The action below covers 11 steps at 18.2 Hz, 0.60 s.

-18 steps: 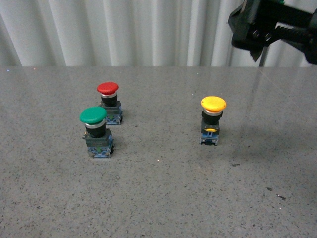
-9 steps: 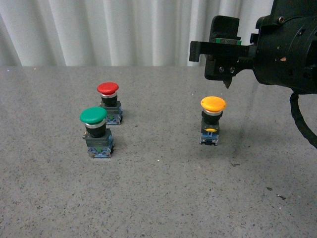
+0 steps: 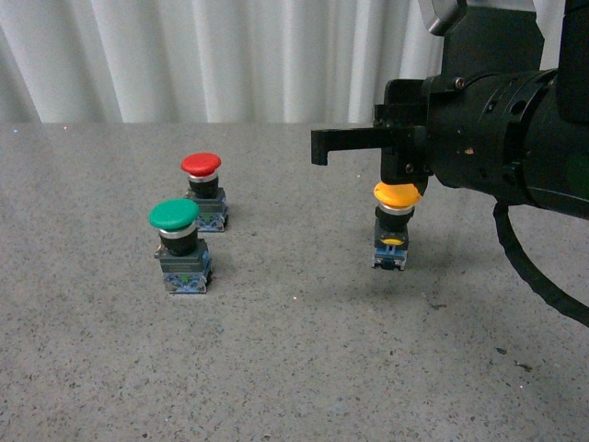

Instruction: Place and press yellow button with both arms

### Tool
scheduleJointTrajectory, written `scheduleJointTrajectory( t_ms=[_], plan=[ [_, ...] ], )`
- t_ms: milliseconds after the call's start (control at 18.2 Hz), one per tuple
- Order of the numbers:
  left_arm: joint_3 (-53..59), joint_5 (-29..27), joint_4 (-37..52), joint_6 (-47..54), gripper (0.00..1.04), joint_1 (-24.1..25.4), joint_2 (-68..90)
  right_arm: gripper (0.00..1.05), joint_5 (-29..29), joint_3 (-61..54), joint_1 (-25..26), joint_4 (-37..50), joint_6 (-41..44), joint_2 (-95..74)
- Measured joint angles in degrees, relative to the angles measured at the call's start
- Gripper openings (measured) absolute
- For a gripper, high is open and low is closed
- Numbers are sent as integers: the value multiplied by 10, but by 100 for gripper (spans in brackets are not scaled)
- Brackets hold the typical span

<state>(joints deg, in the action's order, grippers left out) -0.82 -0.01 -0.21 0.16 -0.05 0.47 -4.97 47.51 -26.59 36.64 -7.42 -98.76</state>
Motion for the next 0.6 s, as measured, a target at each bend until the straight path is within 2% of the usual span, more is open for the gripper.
scheduleJointTrajectory(
  t_ms=[603],
  plan=[
    [0,0,0,0,98,0,0,2,-2,-17,23,-14,5,-24]
  ],
)
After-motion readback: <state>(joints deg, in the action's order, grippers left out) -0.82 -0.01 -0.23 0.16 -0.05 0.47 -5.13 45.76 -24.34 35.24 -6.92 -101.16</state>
